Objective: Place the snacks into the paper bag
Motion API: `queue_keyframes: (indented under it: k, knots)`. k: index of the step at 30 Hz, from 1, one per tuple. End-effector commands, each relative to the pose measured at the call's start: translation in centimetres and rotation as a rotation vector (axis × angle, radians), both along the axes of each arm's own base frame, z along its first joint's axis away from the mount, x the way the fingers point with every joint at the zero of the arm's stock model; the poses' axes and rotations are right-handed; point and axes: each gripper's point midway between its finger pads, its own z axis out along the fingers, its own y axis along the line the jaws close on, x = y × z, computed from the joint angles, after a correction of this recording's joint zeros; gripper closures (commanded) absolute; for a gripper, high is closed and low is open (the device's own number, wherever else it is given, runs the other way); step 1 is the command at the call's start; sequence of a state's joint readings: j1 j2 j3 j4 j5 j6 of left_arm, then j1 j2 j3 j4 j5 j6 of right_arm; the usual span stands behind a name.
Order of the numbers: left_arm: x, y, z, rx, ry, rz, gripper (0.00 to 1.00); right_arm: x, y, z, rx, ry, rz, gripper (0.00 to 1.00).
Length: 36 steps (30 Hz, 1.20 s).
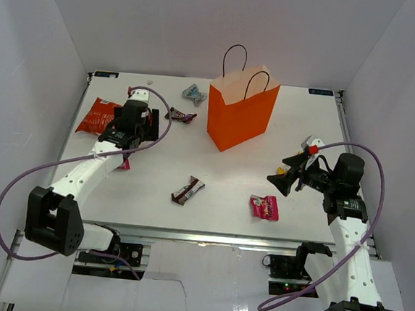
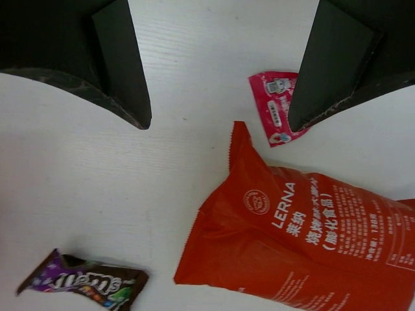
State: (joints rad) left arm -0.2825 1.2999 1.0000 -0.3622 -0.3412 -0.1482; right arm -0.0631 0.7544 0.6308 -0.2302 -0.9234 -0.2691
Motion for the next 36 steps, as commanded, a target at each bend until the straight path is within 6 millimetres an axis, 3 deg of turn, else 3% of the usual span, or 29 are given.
queue_keyframes:
  k: [1,9,14,17,29,36]
  knots:
    - [0.3,2.9,-0.5,0.201,0.059,0.069,0.03,-0.8,0.9,1.7,-0.011,-0.088,0.087,0.1]
    - [2.7,2.4,-4.7,0.359,0.191,0.034,0.07,-1.4,1.7,1.5,-0.013,-0.093,0.14,0.1]
    - [3.0,2.0,-7.9,0.444,0.266,0.016,0.09,-1.4,1.8,1.3,-0.017,-0.091,0.14,0.1]
    - [3.5,2.0,-8.7,0.513,0.273,0.034,0.1,-1.3,1.8,1.2,-0.016,-0.085,0.143,0.1]
    - [4.9,3.3,-8.5,0.681,0.215,0.102,0.12,-1.4,2.0,0.8,-0.009,-0.07,0.157,0.1]
    - [5.1,3.6,-9.0,0.728,0.215,0.09,0.18,-1.5,2.1,0.8,-0.006,-0.069,0.163,0.1]
